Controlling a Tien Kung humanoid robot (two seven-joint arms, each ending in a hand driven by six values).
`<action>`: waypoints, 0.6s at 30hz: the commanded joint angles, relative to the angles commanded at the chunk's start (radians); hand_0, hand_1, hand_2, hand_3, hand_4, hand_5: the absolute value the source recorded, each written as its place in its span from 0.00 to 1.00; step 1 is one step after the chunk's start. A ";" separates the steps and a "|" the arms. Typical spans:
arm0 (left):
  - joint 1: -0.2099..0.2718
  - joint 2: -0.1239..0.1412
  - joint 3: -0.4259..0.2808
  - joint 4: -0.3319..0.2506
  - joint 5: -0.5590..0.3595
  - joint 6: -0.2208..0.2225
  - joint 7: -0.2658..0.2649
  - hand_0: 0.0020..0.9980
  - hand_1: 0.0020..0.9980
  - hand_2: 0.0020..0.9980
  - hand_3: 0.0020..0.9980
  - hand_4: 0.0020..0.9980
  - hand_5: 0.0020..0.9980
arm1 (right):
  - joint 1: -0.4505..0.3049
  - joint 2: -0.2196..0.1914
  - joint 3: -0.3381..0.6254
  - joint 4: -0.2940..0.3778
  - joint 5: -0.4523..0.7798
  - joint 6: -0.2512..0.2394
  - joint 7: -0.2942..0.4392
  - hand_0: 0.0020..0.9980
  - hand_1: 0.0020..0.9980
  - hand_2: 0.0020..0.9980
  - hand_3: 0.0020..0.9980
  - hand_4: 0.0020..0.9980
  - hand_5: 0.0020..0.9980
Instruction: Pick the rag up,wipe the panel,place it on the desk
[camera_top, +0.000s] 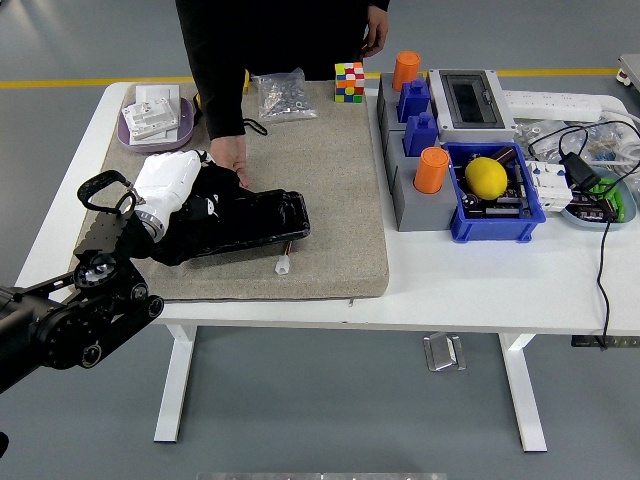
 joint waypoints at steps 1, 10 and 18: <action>-0.005 -0.002 0.010 -0.003 -0.003 -0.001 0.001 0.22 0.27 0.49 0.31 0.14 0.00 | 0.001 -0.001 0.001 0.000 -0.001 0.000 -0.002 0.72 0.63 0.68 0.59 0.98 0.55; -0.041 -0.025 0.080 -0.033 -0.019 -0.008 0.008 0.22 0.26 0.49 0.31 0.14 0.00 | 0.010 -0.009 -0.011 0.000 0.004 0.002 -0.003 0.72 0.63 0.68 0.59 0.98 0.55; -0.062 -0.034 0.143 -0.059 -0.031 -0.014 0.014 0.22 0.27 0.49 0.31 0.15 0.00 | 0.012 -0.014 -0.019 0.000 0.008 0.005 -0.003 0.72 0.63 0.68 0.59 0.98 0.55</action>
